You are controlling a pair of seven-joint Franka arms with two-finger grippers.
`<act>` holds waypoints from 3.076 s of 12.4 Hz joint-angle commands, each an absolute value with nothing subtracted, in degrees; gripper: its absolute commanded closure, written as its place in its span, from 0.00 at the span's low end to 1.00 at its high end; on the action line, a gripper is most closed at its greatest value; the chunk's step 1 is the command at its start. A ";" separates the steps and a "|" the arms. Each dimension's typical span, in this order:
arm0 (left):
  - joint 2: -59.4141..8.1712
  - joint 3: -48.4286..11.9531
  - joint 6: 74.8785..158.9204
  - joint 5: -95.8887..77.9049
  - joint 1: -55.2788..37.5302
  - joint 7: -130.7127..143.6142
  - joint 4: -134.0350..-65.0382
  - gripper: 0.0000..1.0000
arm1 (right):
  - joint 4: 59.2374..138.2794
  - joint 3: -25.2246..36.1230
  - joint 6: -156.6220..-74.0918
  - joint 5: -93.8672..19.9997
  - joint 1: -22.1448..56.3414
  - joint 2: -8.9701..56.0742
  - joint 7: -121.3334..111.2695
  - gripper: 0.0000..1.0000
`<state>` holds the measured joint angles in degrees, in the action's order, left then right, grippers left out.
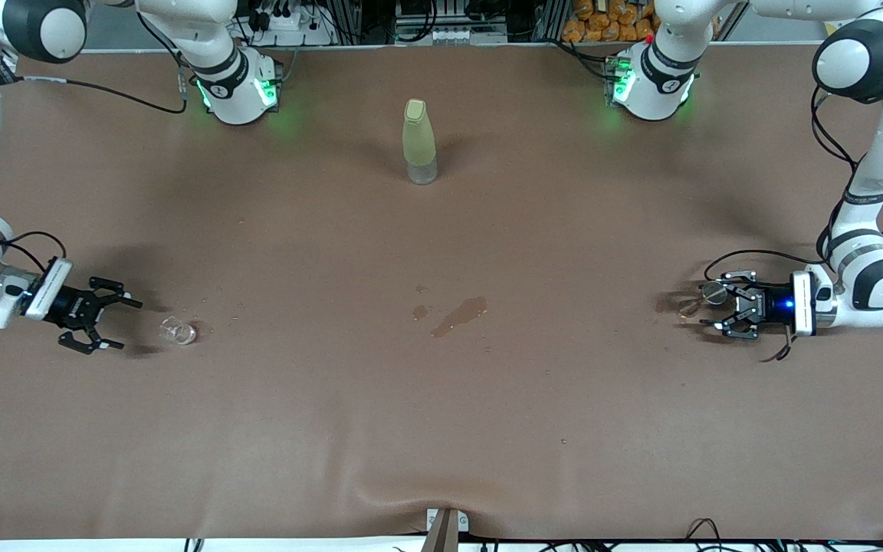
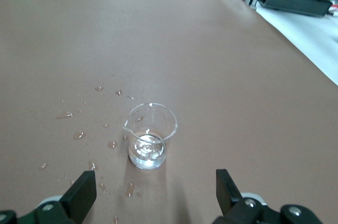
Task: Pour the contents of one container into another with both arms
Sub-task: 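Grasp the steel jigger with the left gripper while the right gripper grasps the beaker, then lift the jigger with the left gripper while the right gripper lifts the beaker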
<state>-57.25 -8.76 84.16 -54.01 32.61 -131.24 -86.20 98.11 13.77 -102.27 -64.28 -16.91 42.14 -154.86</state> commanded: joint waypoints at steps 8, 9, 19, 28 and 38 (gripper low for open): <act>-57.92 -9.14 83.23 -56.16 32.70 -132.63 -86.66 1.00 | 96.68 13.62 -91.59 -77.25 -19.42 53.08 -170.41 0.00; -57.92 -9.14 82.54 -56.16 32.61 -132.45 -86.66 1.00 | 96.68 13.62 -90.71 -78.04 -19.42 53.52 -170.68 0.00; -57.75 -11.95 83.50 -65.30 26.11 -133.15 -86.48 1.00 | 96.59 13.62 -88.68 -84.29 -18.99 56.51 -173.32 0.00; -56.87 -11.69 104.66 -88.91 -0.93 -137.20 -85.69 1.00 | 96.59 12.13 -89.12 -88.76 -15.82 57.39 -173.32 0.00; -56.78 -12.13 114.51 -94.56 -13.09 -135.97 -82.98 1.00 | 96.59 10.81 -89.47 -90.62 -14.85 57.74 -173.15 0.92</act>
